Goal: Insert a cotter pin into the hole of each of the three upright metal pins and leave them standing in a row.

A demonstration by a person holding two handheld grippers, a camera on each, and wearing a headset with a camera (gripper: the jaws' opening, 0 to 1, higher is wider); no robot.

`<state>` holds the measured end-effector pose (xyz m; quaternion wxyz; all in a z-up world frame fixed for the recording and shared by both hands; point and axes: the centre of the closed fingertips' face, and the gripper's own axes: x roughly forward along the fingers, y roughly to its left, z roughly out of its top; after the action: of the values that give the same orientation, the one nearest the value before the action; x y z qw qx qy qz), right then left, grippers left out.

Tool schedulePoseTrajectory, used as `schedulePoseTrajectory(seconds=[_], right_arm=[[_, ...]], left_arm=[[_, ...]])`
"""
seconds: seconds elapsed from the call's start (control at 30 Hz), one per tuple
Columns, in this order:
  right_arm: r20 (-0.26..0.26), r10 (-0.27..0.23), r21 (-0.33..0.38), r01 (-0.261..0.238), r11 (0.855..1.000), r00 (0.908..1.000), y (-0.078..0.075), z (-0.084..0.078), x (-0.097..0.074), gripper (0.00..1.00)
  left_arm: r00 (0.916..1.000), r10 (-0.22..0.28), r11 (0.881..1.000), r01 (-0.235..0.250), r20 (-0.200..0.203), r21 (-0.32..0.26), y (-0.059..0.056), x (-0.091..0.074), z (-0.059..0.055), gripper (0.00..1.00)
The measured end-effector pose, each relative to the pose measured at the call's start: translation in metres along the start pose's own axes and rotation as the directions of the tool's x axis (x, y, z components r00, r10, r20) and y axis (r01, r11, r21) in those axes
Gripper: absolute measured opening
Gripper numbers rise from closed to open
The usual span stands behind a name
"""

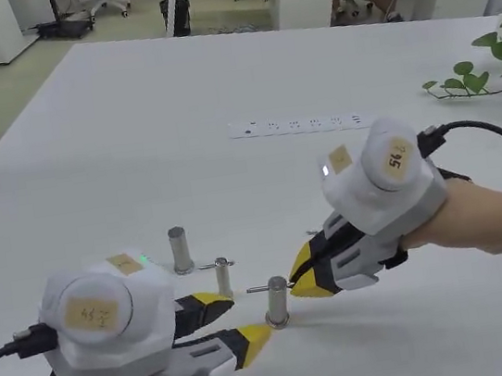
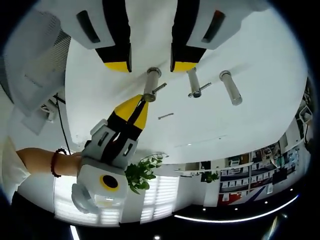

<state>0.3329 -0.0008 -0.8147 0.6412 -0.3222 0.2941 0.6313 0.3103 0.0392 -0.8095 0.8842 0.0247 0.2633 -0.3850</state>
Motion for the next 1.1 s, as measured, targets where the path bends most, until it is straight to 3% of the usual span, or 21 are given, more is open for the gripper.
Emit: schedulePoseTrajectory(seconds=[0.23, 0.4, 0.6, 1.1], right_arm=[[0.003, 0.003, -0.011, -0.003, 1.0, 1.0, 0.001, 0.002, 0.001, 0.06], [0.01, 0.002, 0.029, -0.003, 1.0, 0.9999, 0.002, 0.003, 0.002, 0.15], [0.062, 0.0, 0.071, -0.005, 0.997, 0.998, 0.002, 0.011, 0.005, 0.2], [0.089, -0.007, 0.077, 0.0, 0.997, 0.996, 0.0, 0.013, 0.017, 0.18]], left_arm=[[0.9999, 0.013, 1.0, -0.013, -0.005, 0.019, 0.0, -0.005, -0.001, 0.3], [0.9999, 0.014, 1.0, -0.014, -0.005, 0.02, 0.0, -0.006, -0.001, 0.3], [0.9995, 0.026, 0.999, -0.026, 0.016, 0.022, 0.001, -0.01, 0.002, 0.3], [0.9972, 0.047, 0.999, -0.048, 0.059, 0.014, 0.005, -0.017, 0.009, 0.33]])
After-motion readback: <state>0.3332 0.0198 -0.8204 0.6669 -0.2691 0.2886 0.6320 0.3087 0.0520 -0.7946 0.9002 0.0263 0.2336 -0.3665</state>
